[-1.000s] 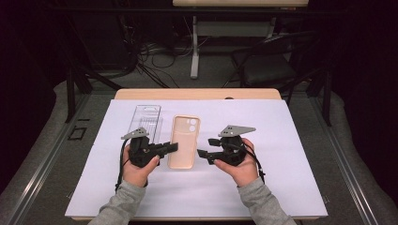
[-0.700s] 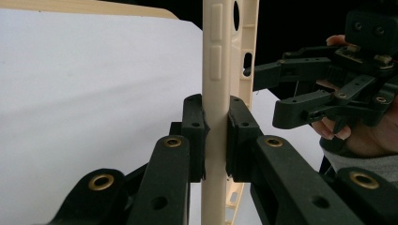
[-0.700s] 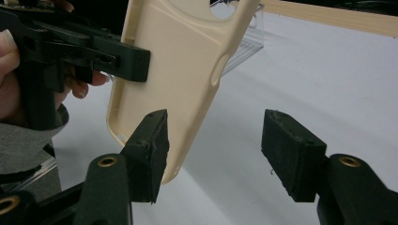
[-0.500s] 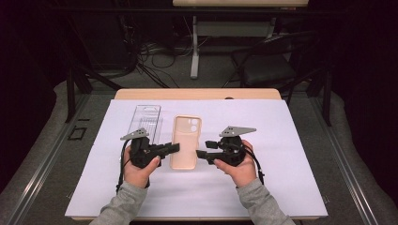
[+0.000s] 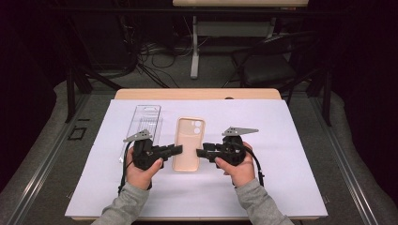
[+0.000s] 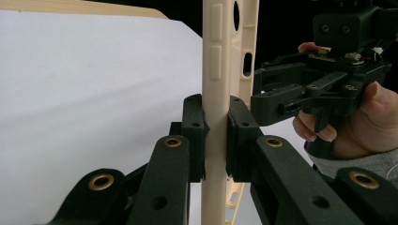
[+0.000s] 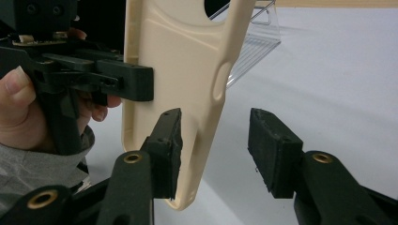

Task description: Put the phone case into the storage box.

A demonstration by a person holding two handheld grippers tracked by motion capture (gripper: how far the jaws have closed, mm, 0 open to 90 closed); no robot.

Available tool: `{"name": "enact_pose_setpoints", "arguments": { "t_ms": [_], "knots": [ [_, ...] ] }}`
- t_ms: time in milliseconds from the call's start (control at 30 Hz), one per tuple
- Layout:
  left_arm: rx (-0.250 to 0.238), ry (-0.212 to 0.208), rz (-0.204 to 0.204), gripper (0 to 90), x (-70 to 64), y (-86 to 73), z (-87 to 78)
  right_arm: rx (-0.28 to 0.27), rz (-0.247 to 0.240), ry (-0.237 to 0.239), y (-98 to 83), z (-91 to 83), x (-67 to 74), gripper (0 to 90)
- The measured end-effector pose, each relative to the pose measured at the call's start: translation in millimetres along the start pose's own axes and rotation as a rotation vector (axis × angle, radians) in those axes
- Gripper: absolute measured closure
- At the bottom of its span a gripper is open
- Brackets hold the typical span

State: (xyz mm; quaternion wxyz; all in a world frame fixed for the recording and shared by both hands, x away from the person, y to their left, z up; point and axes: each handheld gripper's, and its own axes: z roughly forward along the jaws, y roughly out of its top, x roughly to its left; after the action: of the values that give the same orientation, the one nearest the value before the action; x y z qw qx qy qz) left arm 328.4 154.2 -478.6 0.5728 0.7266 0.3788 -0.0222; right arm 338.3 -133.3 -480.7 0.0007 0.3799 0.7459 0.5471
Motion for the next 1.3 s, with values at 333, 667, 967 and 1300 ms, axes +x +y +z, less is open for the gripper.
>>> {"name": "enact_pose_setpoints", "arguments": {
  "t_ms": [333,667,967,1300],
  "knots": [
    [0.006,0.005,0.016,81.1,-3.2,-2.8,4.1,-0.014,0.033,0.027,-2.1,0.5,-1.9,62.6],
    [0.009,0.003,0.016,81.1,-3.3,-3.9,5.7,-0.016,0.048,0.038,-3.3,0.3,-3.8,71.3],
    [0.008,0.004,0.017,81.1,-3.8,-4.6,6.0,-0.014,0.062,0.051,-4.3,0.5,-6.4,77.8],
    [0.004,0.008,0.028,81.1,-4.5,-5.4,6.6,-0.017,0.092,0.064,-5.3,0.1,-8.7,80.0]
  ]
}}
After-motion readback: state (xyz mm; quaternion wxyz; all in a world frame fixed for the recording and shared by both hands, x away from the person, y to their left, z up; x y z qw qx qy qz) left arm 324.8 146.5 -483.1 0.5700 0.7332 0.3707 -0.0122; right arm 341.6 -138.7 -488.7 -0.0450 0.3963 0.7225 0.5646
